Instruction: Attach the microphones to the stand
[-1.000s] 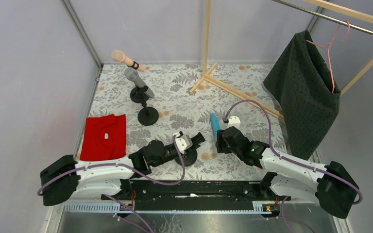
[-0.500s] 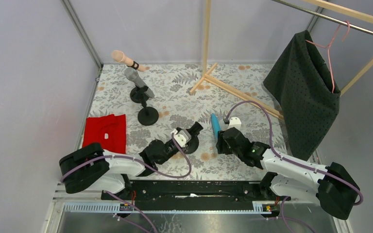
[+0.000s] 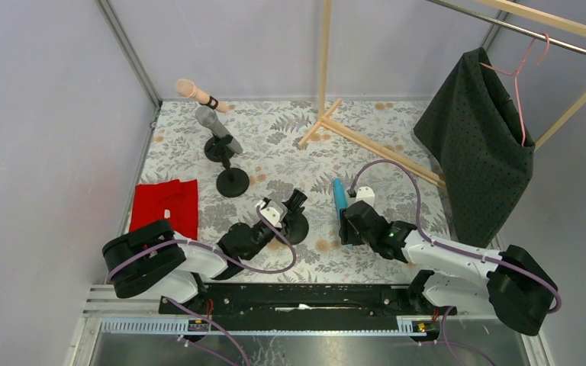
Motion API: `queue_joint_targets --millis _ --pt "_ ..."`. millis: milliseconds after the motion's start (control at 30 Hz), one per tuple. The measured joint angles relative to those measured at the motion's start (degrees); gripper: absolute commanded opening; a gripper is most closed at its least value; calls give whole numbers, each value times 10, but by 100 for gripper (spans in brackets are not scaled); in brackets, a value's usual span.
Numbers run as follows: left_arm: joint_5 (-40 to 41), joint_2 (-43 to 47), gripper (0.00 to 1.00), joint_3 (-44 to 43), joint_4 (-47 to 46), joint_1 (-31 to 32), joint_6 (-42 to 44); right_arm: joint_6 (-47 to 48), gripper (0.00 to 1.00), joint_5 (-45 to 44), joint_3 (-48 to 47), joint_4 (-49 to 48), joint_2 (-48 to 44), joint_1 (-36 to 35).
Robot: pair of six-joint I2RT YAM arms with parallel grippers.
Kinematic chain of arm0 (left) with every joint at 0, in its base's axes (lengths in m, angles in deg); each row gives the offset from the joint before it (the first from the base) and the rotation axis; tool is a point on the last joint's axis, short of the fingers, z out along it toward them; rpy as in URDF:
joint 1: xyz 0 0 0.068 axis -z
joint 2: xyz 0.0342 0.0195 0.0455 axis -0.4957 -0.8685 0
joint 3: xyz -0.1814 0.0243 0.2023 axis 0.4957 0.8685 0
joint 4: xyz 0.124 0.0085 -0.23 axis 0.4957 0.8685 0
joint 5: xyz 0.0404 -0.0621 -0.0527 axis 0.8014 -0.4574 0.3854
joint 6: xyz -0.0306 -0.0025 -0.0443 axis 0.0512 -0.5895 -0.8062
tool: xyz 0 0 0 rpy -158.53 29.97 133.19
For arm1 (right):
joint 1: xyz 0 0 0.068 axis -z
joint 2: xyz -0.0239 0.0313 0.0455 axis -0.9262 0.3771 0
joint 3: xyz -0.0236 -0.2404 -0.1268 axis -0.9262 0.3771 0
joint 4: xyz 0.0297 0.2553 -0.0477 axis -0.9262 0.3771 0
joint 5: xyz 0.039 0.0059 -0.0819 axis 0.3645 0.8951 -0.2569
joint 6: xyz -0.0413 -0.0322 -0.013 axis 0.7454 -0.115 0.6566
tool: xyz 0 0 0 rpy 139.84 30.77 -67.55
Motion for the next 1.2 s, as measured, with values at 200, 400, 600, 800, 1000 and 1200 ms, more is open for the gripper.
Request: queue_joint_targets --millis 200,400,600,800,1000,1200 --pt "14 -2 44 38 -47 -3 -28 0 48 0 -7 1 34 0" --pt "14 5 63 56 -70 -2 -50 -2 58 0 -13 0 55 0" --pt "14 63 71 86 -48 0 -85 -3 63 -2 -23 3 65 0" --pt "25 210 85 108 57 29 -134 -5 65 -13 -54 12 94 0" --pt "50 389 87 110 237 46 -183 -11 65 -31 -81 22 150 0" --pt "78 511 87 90 411 48 -213 -13 52 -52 -117 52 205 0"
